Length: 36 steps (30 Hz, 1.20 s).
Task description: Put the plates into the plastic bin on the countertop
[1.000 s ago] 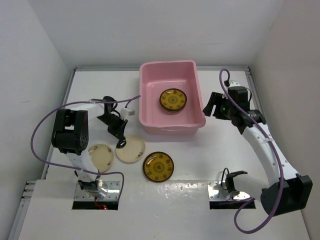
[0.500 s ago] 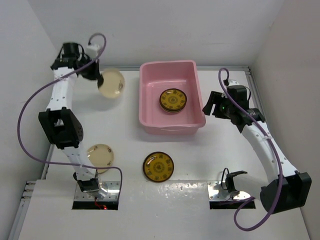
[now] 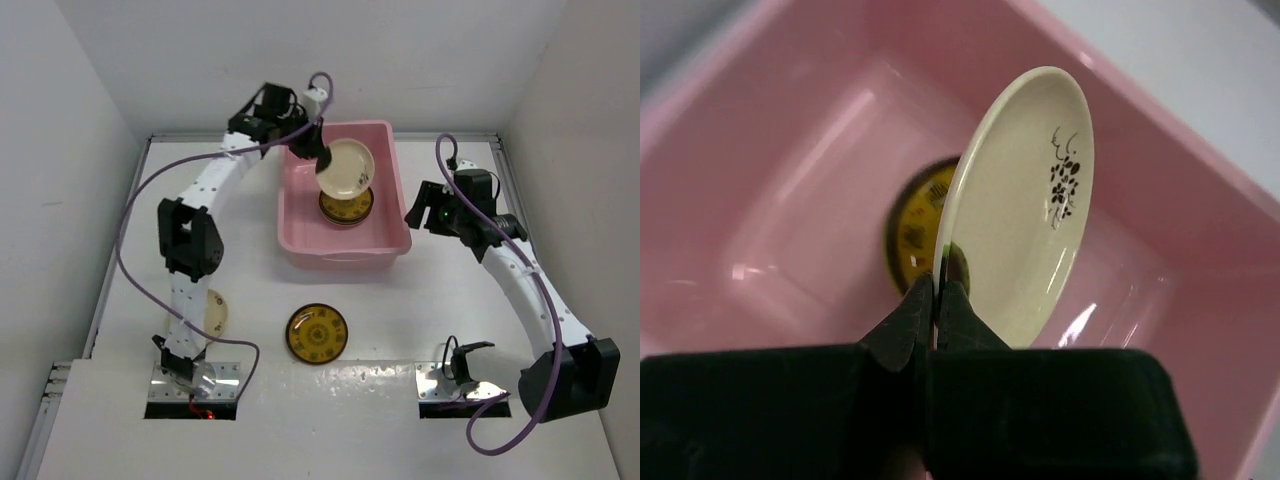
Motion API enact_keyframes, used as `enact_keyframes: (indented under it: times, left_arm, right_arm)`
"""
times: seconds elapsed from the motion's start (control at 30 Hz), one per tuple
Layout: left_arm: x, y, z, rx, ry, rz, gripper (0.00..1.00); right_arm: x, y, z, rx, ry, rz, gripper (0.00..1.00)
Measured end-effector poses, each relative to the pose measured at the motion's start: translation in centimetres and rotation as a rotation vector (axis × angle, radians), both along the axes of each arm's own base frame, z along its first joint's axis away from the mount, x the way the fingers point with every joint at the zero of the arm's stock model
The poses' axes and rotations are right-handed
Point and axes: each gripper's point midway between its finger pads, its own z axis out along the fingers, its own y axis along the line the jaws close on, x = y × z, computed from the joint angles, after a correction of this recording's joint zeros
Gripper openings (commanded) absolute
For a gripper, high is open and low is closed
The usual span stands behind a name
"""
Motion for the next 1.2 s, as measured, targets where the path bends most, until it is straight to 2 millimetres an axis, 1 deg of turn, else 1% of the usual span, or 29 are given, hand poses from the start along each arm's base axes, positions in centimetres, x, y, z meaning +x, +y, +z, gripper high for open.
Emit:
enact_keyframes:
  times: [0.03, 0.1, 0.13, 0.2, 0.27, 0.3, 0.37, 0.4, 0.43, 0.5, 0.53, 0.6, 0.63, 0.7, 0.73, 0.77, 0.83, 0.87, 0.9, 0.97, 1.0, 1.03, 1.07, 1.1, 1.13, 1.17, 1.2]
  left_arm:
    - [0.0, -1.0, -2.4, 0.015, 0.045, -0.011, 0.00]
    - [0.0, -2.0, -6.3, 0.042, 0.123, -0.015, 0.00]
    - [0.1, -2.3, -7.9, 0.054, 0.153, -0.014, 0.00]
    - [0.2, -2.2, -10.1, 0.073, 0.196, -0.001, 0.00]
    - [0.3, -2.2, -10.6, 0.073, 0.208, 0.008, 0.02]
    - [0.3, -2.3, -10.5, 0.071, 0.203, 0.008, 0.19]
    - [0.5, -2.4, -10.4, 0.066, 0.191, 0.004, 0.38]
    - [0.5, -2.6, -10.6, 0.066, 0.190, 0.002, 0.46]
    - [0.4, -2.6, -11.0, 0.070, 0.196, 0.003, 0.57]
    - [-0.1, -2.6, -11.9, 0.083, 0.215, -0.002, 0.64]
    - [-0.2, -2.7, -12.1, 0.088, 0.219, -0.003, 0.69]
    - [-0.4, -2.7, -12.3, 0.097, 0.222, -0.003, 0.70]
    - [-0.2, -2.7, -12.2, 0.098, 0.216, -0.001, 0.76]
    - [0.3, -2.3, -11.5, 0.100, 0.197, 0.011, 0.80]
    - [0.5, -1.9, -10.9, 0.096, 0.186, 0.017, 0.86]
    - [0.8, -1.3, -10.2, 0.099, 0.168, 0.023, 0.86]
    - [1.1, 1.5, -7.9, 0.112, 0.128, 0.050, 0.88]
    - [1.3, 3.6, -6.2, 0.126, 0.085, 0.067, 0.86]
    - [1.1, 6.4, -4.8, 0.154, 0.041, 0.090, 0.85]
    - [-0.4, 13.8, -2.0, 0.228, -0.025, 0.160, 0.84]
    - [-1.5, 17.1, -1.1, 0.272, -0.053, 0.193, 0.84]
    - [-2.9, 21.5, -0.5, 0.329, -0.086, 0.243, 0.84]
    - [-4.9, 25.2, -0.8, 0.385, -0.078, 0.288, 0.84]
    - [-7.3, 28.8, -1.8, 0.445, -0.049, 0.327, 0.84]
    - [-9.5, 31.6, -3.4, 0.492, -0.008, 0.352, 0.84]
    - [-12.1, 33.6, -5.8, 0.534, 0.053, 0.360, 0.84]
    - [-15.2, 35.0, -9.4, 0.562, 0.153, 0.343, 0.84]
  right_arm:
    - [0.0, -0.1, 0.0, 0.000, 0.000, -0.004, 0.71]
    - [0.1, -0.3, 0.0, 0.000, 0.000, -0.009, 0.71]
    - [0.1, -0.4, 0.0, 0.000, 0.000, -0.012, 0.71]
    - [0.1, -0.4, 0.0, 0.000, 0.000, -0.013, 0.71]
    - [0.1, -0.5, 0.0, 0.000, 0.000, -0.017, 0.71]
    - [0.1, -0.6, 0.0, 0.000, 0.000, -0.017, 0.71]
    - [0.1, -0.6, 0.0, -0.001, 0.000, -0.018, 0.71]
    - [0.1, -0.6, 0.0, -0.001, 0.000, -0.018, 0.71]
    - [0.1, -0.6, 0.0, -0.002, 0.000, -0.017, 0.71]
    - [0.1, -0.7, 0.0, -0.003, -0.001, -0.017, 0.71]
    - [0.1, -0.7, 0.0, -0.003, -0.001, -0.017, 0.71]
    - [0.1, -0.7, 0.0, -0.002, 0.000, -0.016, 0.71]
    - [0.1, -0.7, 0.0, -0.001, 0.000, -0.016, 0.71]
    - [0.1, -0.7, 0.0, 0.000, 0.000, -0.014, 0.71]
    - [0.1, -0.7, 0.0, 0.000, 0.000, -0.013, 0.71]
    - [0.1, -0.7, 0.0, 0.001, -0.001, -0.013, 0.71]
    - [0.1, -0.6, 0.1, 0.006, -0.002, -0.008, 0.71]
    - [0.0, -0.5, 0.2, 0.009, -0.003, -0.004, 0.71]
    - [0.0, -0.4, 0.2, 0.012, -0.006, 0.000, 0.72]
    - [-0.2, -0.3, 0.2, 0.015, -0.008, 0.007, 0.72]
    - [-0.3, -0.2, 0.2, 0.016, -0.009, 0.013, 0.72]
    - [-0.4, -0.1, 0.0, 0.014, -0.008, 0.018, 0.72]
    - [-0.6, 0.0, -0.2, 0.013, -0.004, 0.024, 0.72]
    - [-0.8, 0.2, -0.4, 0.012, 0.000, 0.034, 0.72]
    - [-0.9, 0.4, -0.5, 0.011, 0.004, 0.044, 0.72]
    - [-1.0, 0.7, -0.7, 0.011, 0.008, 0.057, 0.72]
    - [-1.2, 1.0, -0.7, 0.011, 0.009, 0.067, 0.72]
